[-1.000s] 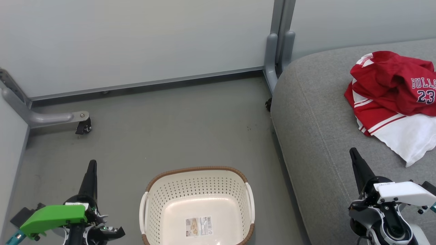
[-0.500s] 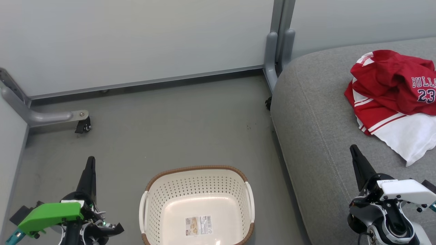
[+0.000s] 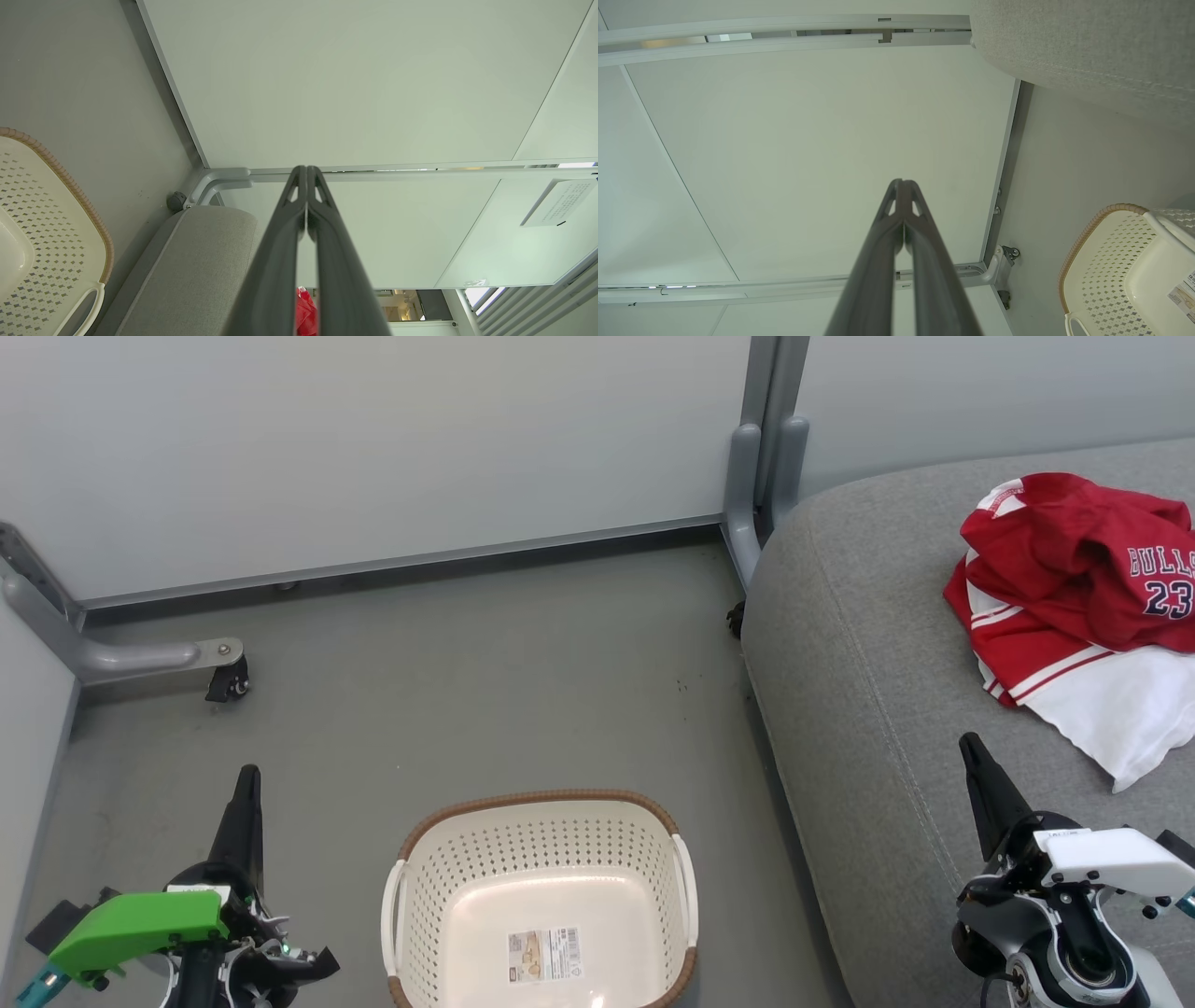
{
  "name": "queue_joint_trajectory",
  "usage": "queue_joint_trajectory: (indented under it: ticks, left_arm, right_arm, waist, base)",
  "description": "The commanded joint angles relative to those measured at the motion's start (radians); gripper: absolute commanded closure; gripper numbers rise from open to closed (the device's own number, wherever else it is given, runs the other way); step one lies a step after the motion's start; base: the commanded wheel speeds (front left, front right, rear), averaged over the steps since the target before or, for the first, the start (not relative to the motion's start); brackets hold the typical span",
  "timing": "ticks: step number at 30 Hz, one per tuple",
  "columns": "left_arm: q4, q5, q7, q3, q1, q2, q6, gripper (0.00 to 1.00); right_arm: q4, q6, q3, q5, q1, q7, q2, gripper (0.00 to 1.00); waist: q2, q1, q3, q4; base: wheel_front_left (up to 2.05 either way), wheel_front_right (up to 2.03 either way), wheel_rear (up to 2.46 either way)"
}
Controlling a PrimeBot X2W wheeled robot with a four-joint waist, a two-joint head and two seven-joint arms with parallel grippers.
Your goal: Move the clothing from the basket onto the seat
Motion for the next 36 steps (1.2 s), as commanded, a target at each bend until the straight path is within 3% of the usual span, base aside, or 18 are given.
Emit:
queue_joint_trajectory:
  ticks: [1, 36]
  left_arm:
    - [0.001, 0.0, 0.002, 0.004, -0.012, 0.006, -0.005, 1.0]
    - [0.001, 0.002, 0.004, 0.005, -0.013, 0.005, -0.005, 1.0]
  right_arm:
    - [0.002, 0.0, -0.004, -0.005, -0.006, 0.006, 0.002, 1.0]
    - [0.002, 0.0, -0.011, -0.011, -0.007, 0.011, 0.006, 1.0]
  waist:
    - [0.0, 0.0, 0.0, 0.0]
    - [0.0, 0.0, 0.0, 0.0]
  base:
    - [0.0, 0.0, 0.0]
    - [0.0, 0.0, 0.0]
